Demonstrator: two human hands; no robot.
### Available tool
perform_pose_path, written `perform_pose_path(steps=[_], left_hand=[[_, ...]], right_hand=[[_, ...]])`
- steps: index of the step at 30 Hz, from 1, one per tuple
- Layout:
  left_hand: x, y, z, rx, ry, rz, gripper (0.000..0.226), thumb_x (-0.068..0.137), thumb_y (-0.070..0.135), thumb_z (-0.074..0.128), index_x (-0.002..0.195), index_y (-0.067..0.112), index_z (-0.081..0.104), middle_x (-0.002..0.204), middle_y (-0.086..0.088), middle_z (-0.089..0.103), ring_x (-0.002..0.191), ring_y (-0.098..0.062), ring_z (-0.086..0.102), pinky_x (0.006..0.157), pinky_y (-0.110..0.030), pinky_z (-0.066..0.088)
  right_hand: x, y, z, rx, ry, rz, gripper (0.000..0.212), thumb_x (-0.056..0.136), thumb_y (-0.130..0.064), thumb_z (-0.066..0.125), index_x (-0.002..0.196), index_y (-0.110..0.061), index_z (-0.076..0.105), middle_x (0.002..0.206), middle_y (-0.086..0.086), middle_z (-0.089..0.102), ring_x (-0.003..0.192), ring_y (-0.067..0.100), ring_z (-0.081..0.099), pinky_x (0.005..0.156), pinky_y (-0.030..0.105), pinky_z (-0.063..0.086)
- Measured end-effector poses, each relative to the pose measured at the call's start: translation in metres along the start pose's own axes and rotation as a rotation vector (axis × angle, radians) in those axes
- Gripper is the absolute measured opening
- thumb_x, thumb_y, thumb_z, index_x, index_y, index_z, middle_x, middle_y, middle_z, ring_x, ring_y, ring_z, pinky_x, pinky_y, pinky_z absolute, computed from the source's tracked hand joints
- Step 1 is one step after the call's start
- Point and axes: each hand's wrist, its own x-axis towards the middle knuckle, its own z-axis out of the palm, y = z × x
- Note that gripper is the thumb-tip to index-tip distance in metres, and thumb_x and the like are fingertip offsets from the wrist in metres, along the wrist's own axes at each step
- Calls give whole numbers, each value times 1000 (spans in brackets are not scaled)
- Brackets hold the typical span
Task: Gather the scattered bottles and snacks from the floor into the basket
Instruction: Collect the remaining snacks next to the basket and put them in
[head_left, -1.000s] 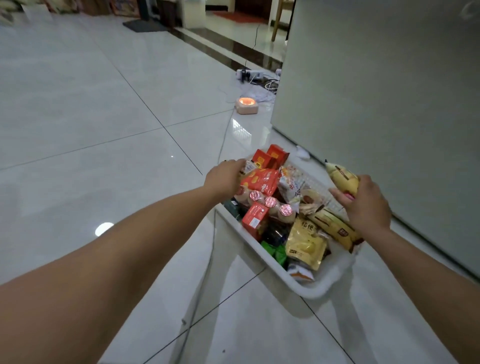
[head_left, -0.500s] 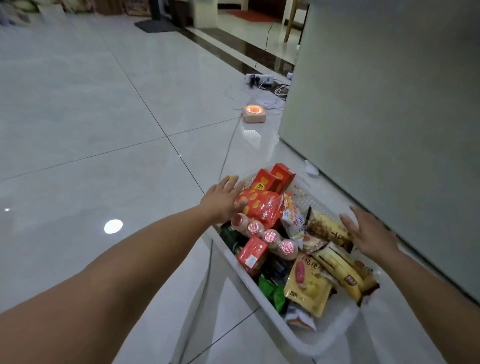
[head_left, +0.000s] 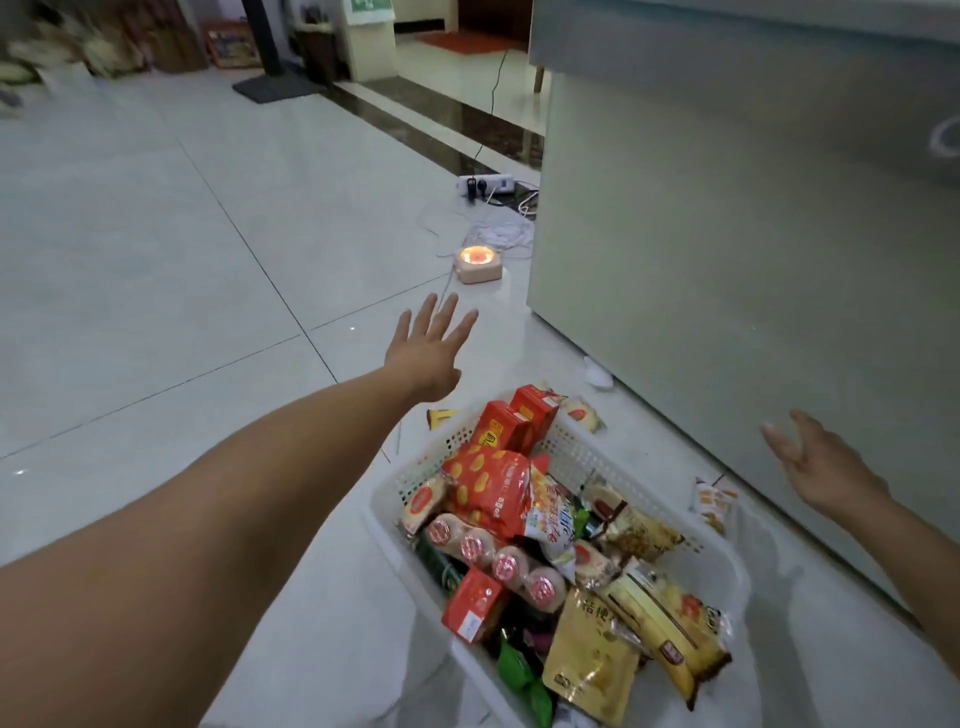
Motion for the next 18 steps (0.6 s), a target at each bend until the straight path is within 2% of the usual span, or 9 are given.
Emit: perform_pose_path(steps=[3,10,13,16,18], left_hand=[[31,-28,12,-23,-22,-21,82,97,31,47,150,28,-16,156,-3,-26,143,-26,-25,117,-48,-8],[108,-53,54,-8,-158,124,90,93,41,53,150,29,-16,155,-2,-28,143,-25,-26,117,-46,-8],[141,-53,80,-35,-165,128,93,92,44,55,150,29,-16,156,-2,-28,143,-25,-26,117,-46,-7],[169,-45,117,-39,-187,141,94,91,47,55,149,29,-17,155,-3,-29,143,-26,-26,117,-46,-7],[179,-35,140,-45,-205,170,96,90,50,54,149,29,-18,155,-3,-30,142,-27,-27,116,-48,-7]], right_hand=[[28,-23,13,-8,-15,3,143,31,-101,-9,146,-23,23,148,16,35,132,38,38,105,56,33],[60,-45,61,52,-121,110,117,49,-98,-1,147,-37,18,152,9,30,136,34,32,109,53,29],[67,-38,83,117,-121,154,106,64,-90,5,149,-30,20,153,12,31,140,33,28,112,48,23],[86,-10,115,151,-125,200,119,51,-96,3,149,-31,20,154,12,28,141,32,25,112,48,23],[93,5,134,173,-124,258,107,60,-92,11,149,-33,19,156,11,22,144,32,17,114,47,19]])
